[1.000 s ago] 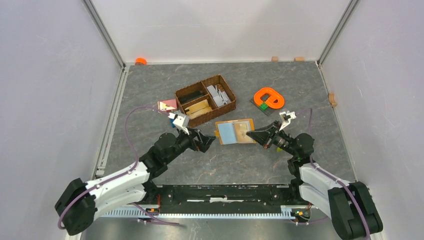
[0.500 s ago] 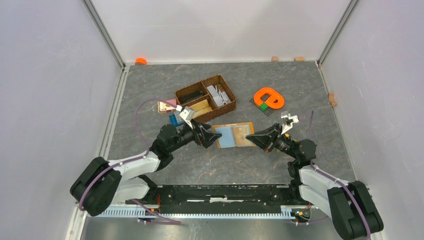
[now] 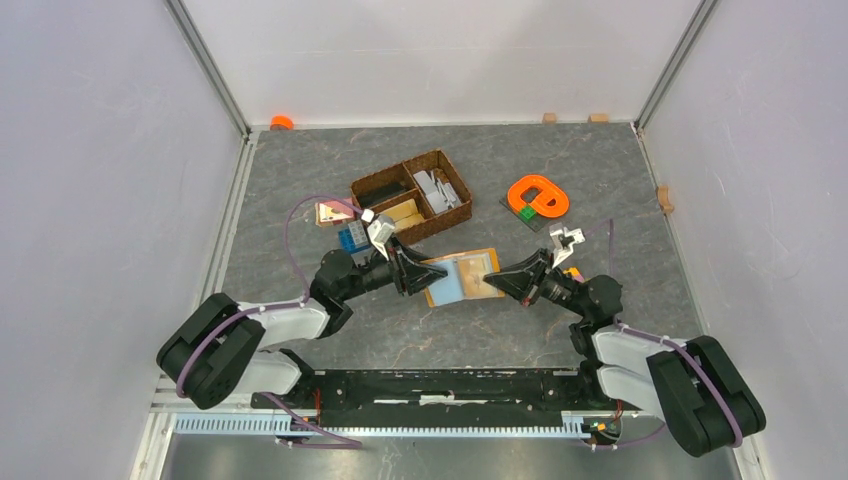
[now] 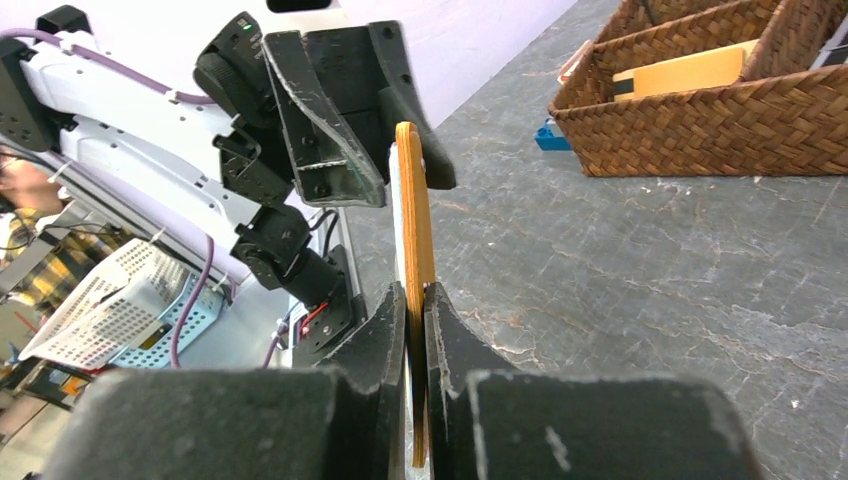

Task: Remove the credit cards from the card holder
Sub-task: Remove the credit card from the card holder.

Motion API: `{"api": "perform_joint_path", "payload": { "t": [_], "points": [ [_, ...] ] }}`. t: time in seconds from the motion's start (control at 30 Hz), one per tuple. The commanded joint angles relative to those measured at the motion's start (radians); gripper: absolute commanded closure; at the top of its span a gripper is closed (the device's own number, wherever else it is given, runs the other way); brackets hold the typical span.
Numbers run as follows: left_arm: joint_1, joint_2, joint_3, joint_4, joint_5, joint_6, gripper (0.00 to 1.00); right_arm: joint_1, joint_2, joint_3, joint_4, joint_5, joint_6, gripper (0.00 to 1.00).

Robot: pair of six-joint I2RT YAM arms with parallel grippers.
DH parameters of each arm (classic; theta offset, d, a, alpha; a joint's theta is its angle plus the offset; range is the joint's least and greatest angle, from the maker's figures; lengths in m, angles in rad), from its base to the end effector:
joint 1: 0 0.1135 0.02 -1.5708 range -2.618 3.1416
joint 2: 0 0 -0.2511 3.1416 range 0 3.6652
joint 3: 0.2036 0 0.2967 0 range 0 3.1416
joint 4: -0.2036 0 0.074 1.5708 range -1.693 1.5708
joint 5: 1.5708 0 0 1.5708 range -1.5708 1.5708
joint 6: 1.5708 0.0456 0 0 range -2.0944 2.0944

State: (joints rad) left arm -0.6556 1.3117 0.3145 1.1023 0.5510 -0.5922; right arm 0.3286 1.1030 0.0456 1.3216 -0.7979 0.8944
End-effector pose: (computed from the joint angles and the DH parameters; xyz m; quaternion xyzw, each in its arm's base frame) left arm 0.2042 -0.1872 0.1565 0.2225 0.6370 -0.5655 0.4742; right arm 0.1825 0.0967 0.1416 -0.1399 0.6239 0.6134 0.4636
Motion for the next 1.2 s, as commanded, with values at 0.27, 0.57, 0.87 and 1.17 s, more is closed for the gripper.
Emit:
{"api": "perform_joint_path", "payload": {
  "t": [0.27, 0.57, 0.87, 1.17],
  "points": [
    [0.007, -0.013, 0.028, -0.133, -0.135, 0.004, 0.98, 0.149, -0.039, 0.164, -0.506, 0.158, -0.379, 0.66],
    [0.006, -0.084, 0.0, -0.209, -0.206, 0.009, 0.98, 0.154, -0.161, 0.166, -0.741, 0.232, -0.509, 0.64],
    [0.007, -0.072, -0.003, -0.178, -0.135, -0.022, 0.98, 0.191, -0.164, 0.183, -0.823, 0.277, -0.56, 0.82],
    [0.007, -0.066, 0.011, -0.225, -0.149, -0.005, 0.98, 0.225, -0.188, 0.179, -0.814, 0.28, -0.578, 0.83]
  ]
}}
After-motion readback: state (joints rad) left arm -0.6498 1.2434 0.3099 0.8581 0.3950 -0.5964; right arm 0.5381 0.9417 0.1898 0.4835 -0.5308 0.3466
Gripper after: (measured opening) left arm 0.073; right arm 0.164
